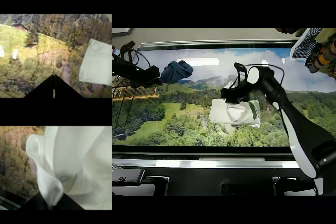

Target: Fold the clothes and pants, and hang the long-sleeved shirts on hangers.

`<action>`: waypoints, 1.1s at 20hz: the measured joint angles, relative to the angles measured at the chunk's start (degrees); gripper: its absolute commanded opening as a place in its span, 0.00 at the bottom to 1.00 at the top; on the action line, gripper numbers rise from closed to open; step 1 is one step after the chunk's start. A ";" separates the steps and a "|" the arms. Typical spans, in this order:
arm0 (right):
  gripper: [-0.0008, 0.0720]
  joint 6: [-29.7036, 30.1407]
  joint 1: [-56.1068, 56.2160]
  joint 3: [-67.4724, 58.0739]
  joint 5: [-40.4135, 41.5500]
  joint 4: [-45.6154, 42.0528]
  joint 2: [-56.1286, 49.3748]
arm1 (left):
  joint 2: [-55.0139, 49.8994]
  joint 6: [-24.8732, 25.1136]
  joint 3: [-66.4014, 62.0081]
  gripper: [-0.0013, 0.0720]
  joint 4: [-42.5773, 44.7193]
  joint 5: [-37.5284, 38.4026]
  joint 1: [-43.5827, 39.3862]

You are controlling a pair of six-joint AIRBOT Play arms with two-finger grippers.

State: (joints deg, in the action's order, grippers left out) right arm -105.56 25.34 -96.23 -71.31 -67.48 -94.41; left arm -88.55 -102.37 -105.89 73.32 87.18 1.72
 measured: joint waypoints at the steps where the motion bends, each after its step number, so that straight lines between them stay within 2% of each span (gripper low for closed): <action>1: 0.06 -0.35 0.26 0.00 0.74 0.31 -0.94 | 0.13 0.15 0.02 0.04 0.11 0.04 0.35; 3: 0.09 -1.03 0.59 0.00 1.75 0.87 -2.34 | 0.31 0.20 0.02 0.04 0.04 0.04 0.48; 4: 0.17 -1.16 0.66 0.00 2.16 1.05 -2.93 | 0.33 0.22 0.04 0.04 -0.11 -0.04 0.46; 5: 0.29 -1.36 0.72 0.00 2.54 1.36 -3.37 | 0.39 0.24 0.04 0.04 -0.17 -0.17 0.39; 7: 0.64 -1.62 0.83 -0.02 3.74 2.86 -3.89 | 0.37 0.28 0.07 0.04 -0.13 -0.44 0.17; 8: 0.75 -1.64 0.85 -0.04 4.31 4.00 -4.00 | 0.37 0.35 0.07 0.04 -0.17 -0.55 0.00; 12: 0.79 -0.11 0.81 -0.09 6.93 11.58 -2.54 | 0.37 -0.22 0.07 0.04 -0.22 -0.74 -0.59; 13: 0.85 0.68 0.59 -0.11 7.30 12.94 -1.44 | 0.37 -0.35 0.07 0.04 -0.24 -0.76 -0.66; 14: 0.86 1.31 -0.02 -0.09 7.45 13.77 -0.22 | 0.37 -0.57 0.07 0.04 -0.24 -0.76 -0.74; 16: 0.86 2.47 -2.99 -0.11 6.93 14.78 2.71 | 0.37 -0.85 0.07 0.04 -0.24 -0.79 -0.79; 18: 0.93 4.09 -8.20 -0.11 4.15 15.41 5.60 | 0.37 -1.01 0.07 0.04 -0.24 -0.81 -0.79; 22: 0.93 10.49 -23.56 0.70 -4.96 15.52 9.07 | 0.37 -1.16 0.07 0.04 -0.24 -0.87 -0.79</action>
State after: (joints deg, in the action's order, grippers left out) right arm -95.07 1.78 -95.53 -76.27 -51.96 -85.34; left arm -88.18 -103.53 -105.82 73.08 86.30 0.93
